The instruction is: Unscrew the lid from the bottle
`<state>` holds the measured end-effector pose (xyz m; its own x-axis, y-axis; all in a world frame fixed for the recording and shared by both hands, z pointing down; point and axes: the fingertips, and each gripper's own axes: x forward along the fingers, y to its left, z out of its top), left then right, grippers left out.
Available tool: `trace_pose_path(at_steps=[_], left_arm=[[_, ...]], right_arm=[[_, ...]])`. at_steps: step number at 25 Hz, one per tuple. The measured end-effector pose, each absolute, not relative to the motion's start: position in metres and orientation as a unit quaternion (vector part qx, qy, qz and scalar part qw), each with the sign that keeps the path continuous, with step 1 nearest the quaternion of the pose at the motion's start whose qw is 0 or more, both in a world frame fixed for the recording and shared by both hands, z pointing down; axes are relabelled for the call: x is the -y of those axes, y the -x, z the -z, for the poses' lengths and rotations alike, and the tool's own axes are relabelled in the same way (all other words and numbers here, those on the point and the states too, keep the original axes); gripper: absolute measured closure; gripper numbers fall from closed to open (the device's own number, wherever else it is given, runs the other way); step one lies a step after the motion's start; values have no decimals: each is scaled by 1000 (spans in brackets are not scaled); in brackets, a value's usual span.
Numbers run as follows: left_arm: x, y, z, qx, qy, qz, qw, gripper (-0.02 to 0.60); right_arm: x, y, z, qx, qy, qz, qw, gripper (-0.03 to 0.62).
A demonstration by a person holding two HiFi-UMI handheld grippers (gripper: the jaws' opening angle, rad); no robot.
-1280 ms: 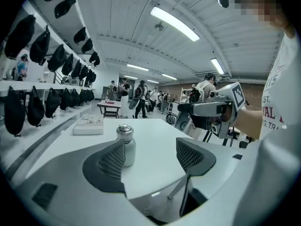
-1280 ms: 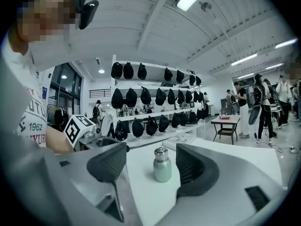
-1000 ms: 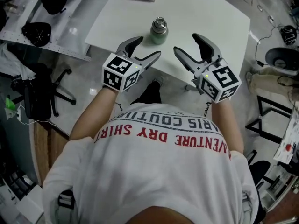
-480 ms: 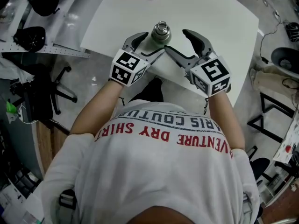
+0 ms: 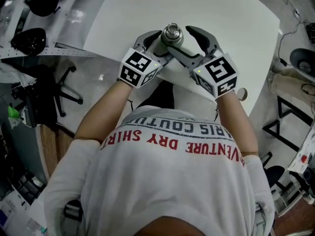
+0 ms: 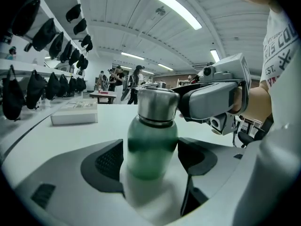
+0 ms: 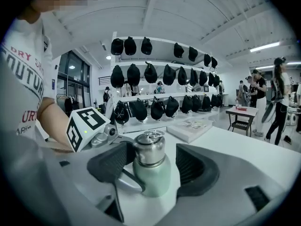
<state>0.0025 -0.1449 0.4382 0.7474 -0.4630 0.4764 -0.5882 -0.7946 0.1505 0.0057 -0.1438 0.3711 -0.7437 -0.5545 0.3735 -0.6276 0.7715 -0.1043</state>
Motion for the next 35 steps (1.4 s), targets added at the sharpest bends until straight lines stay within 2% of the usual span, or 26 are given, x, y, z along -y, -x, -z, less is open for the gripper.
trace_pose_path(at_steps=[9,13,24,35], left_arm=[[148,-9,-442,269,-931,-204,136,224],[149,-7,-439,265,-933,-199,138,225],[150,-8,-436,243,-941,-197,130,224],[149,-7,-436,143,-959,-221,107,224]], right_arm=[[153,10,-379,932,-307,-94,167,286],[156,13,-377,933,-306,-86,169,338],[156,12,-374,940,-287,-74,168,342],[155,14,-374,957,-217,-46,184,342]])
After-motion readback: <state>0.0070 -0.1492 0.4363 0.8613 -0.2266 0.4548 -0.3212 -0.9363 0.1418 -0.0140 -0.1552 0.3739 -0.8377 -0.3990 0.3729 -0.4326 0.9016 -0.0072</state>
